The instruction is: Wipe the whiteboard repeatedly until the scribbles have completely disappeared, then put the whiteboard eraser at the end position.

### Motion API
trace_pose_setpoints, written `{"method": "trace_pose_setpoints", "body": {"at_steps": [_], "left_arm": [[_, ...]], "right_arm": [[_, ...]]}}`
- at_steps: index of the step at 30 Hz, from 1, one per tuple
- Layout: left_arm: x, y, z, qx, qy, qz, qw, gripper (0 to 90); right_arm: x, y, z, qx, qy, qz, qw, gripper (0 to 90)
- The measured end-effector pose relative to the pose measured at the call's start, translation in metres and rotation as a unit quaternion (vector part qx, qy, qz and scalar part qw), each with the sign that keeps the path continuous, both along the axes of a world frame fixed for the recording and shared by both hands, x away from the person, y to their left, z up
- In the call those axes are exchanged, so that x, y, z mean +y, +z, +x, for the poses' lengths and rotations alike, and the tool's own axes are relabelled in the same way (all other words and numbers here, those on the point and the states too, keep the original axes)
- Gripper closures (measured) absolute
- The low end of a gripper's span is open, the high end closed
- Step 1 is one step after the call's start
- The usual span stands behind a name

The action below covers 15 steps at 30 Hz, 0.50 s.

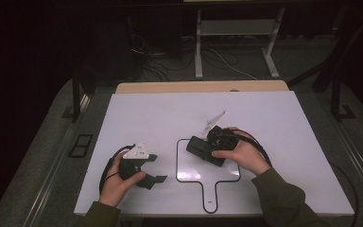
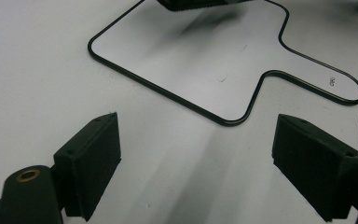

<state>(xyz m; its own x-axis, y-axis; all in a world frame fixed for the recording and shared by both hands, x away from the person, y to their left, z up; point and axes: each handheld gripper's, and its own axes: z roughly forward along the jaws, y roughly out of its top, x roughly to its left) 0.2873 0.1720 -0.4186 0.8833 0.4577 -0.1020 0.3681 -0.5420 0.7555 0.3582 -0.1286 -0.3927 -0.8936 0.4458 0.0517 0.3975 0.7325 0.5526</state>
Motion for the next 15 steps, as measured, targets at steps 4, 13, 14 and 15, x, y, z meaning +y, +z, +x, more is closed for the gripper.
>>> {"method": "trace_pose_setpoints", "body": {"at_steps": [4, 13, 14, 15], "left_arm": [[0.001, 0.001, -0.001, -0.002, 0.001, -0.001, 1.0000, 14.7], [0.002, 0.000, -0.002, 0.000, 0.004, -0.002, 1.0000, 14.7], [0.002, 0.000, -0.002, 0.000, 0.005, -0.002, 1.0000, 14.6], [0.002, 0.000, -0.002, -0.001, 0.003, -0.002, 1.0000, 14.6]], "right_arm": [[-0.005, 0.003, 0.004, 0.001, -0.011, 0.009, 0.9999, 38.4], [-0.017, 0.009, 0.019, 0.003, -0.041, 0.024, 0.9989, 38.4], [-0.019, 0.010, 0.023, 0.003, -0.046, 0.023, 0.9987, 38.4], [-0.020, 0.011, 0.026, 0.002, -0.050, 0.021, 0.9985, 38.4]]}}
